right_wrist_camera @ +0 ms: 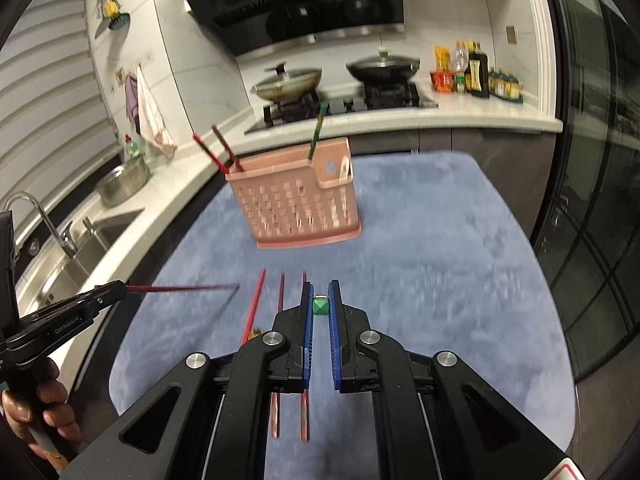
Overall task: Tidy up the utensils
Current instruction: 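Lift both chopsticks and carry them over the pink holder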
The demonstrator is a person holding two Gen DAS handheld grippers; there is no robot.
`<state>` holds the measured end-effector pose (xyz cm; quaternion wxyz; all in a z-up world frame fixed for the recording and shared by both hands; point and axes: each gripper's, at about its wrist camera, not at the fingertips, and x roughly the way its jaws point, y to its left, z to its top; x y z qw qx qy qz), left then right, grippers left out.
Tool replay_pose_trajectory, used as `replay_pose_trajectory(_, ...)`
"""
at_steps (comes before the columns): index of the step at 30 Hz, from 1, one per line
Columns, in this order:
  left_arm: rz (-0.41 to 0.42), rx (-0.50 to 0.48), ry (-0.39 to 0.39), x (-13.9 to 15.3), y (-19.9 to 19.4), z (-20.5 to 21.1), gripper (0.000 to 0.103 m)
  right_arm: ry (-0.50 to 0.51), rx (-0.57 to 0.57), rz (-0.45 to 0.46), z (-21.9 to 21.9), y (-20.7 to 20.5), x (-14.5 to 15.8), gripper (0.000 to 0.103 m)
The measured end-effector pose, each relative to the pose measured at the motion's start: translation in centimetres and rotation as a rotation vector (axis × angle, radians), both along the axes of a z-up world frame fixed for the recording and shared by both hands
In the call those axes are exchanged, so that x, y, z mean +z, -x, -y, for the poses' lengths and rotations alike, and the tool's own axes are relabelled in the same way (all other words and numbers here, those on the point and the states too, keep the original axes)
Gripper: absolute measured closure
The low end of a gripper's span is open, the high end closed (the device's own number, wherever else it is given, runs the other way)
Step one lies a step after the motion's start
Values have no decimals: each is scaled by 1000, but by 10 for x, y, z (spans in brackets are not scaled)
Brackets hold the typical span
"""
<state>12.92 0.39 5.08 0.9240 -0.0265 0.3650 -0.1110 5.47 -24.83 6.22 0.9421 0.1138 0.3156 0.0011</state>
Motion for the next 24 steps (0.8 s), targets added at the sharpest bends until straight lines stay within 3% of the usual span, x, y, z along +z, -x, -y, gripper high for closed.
replay_pose_trajectory(14,129,-6,0,60,-45,18,96,13,-3,109,10,-46,46,96)
replay_pose_trajectory(24,257,-27,50,128,-79,36,96,-31,8,206,19,-84,91,96)
